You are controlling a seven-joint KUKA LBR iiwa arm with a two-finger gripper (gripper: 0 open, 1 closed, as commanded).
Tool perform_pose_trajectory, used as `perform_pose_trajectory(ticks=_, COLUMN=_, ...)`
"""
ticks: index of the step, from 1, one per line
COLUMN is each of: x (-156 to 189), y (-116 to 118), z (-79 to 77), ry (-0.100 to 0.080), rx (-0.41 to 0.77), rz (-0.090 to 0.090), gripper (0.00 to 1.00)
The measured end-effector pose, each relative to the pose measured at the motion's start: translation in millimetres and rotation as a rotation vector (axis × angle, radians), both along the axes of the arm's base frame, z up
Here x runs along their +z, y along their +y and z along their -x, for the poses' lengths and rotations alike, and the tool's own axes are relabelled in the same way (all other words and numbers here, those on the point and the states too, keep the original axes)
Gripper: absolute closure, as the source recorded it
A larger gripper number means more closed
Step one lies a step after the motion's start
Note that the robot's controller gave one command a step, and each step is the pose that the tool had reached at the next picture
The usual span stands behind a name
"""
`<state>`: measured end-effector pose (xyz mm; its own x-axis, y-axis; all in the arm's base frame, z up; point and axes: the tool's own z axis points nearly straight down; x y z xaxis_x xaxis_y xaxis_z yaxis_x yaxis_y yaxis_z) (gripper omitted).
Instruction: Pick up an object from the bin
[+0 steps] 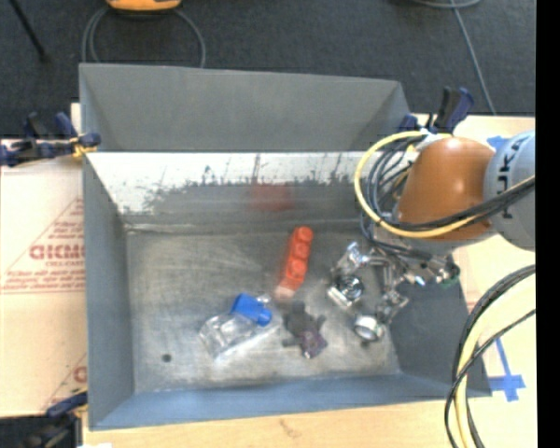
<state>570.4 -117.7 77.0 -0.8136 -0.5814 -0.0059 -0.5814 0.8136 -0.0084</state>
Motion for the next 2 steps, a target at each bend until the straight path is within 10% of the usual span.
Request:
perform_pose_trajectory(ticks=1, x=1, y=1, z=-1.0, ry=-0.003, rx=0.000, rz=-0.001, gripper=1.00)
perform_pose_trajectory(ticks=2, x=163, y=-2, z=14.6, ry=0.000, rx=0.212, rz=0.001, gripper=1.00)
